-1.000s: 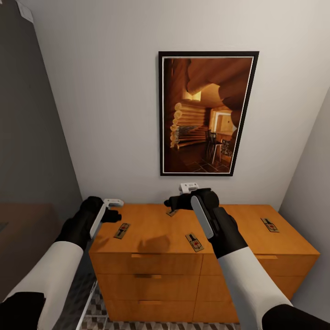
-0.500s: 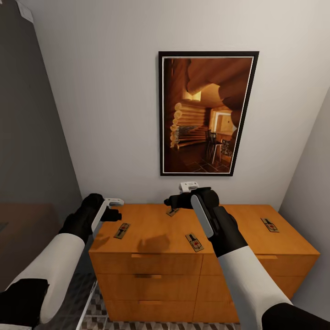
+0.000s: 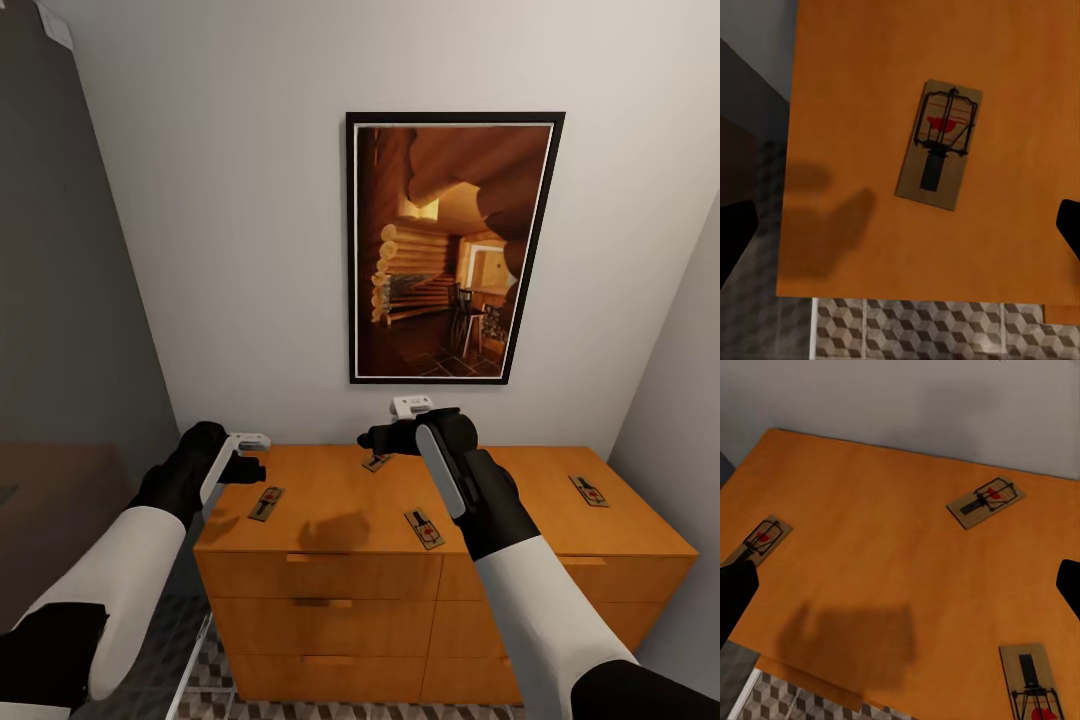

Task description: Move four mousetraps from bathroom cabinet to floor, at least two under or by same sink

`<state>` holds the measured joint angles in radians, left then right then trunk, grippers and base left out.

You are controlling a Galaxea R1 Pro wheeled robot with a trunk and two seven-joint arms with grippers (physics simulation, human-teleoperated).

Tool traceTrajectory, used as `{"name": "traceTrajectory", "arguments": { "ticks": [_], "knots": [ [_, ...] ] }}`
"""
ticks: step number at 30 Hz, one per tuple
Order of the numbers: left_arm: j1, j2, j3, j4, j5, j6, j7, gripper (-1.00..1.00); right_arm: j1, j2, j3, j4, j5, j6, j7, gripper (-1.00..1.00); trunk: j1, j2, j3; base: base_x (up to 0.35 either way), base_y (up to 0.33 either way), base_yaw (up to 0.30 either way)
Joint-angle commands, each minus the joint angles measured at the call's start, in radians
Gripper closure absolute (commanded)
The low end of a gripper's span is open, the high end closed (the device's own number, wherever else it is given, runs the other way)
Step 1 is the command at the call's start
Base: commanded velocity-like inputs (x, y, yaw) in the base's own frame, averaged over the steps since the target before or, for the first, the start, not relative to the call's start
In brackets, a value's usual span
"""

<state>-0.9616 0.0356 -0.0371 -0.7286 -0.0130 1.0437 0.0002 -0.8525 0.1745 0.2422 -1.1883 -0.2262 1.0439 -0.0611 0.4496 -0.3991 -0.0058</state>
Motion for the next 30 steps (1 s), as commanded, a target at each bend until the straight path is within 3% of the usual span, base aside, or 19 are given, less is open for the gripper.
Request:
{"name": "traceTrajectory", "arguments": {
  "ticks": [1, 9, 20, 30],
  "knots": [
    [-0.001, 0.001, -0.004, 0.000, -0.001, 0.004, 0.000, -1.00, -0.001, 0.000, 0.001, 0.000, -0.007, 0.003, -0.006, -1.00, 0.000, -0.001, -0.001, 0.000, 0.000, 0.000],
    [-0.007, 0.000, -0.003, 0.010, -0.001, 0.004, -0.001, -1.00, 0.000, 0.000, 0.001, 0.000, -0.007, 0.003, -0.006, -1.00, 0.000, -0.001, -0.001, 0.000, 0.000, 0.000],
    [-0.044, 0.000, -0.002, 0.103, 0.003, 0.004, -0.004, -1.00, 0.000, 0.000, 0.002, 0.001, -0.006, 0.003, -0.006, -1.00, 0.000, -0.001, -0.001, 0.000, 0.000, 0.000],
    [-0.055, 0.000, -0.002, 0.131, 0.004, 0.004, -0.010, -1.00, 0.000, 0.000, 0.003, 0.002, -0.006, 0.003, -0.006, -1.00, 0.000, -0.001, -0.001, 0.000, 0.000, 0.000]
  ]
}}
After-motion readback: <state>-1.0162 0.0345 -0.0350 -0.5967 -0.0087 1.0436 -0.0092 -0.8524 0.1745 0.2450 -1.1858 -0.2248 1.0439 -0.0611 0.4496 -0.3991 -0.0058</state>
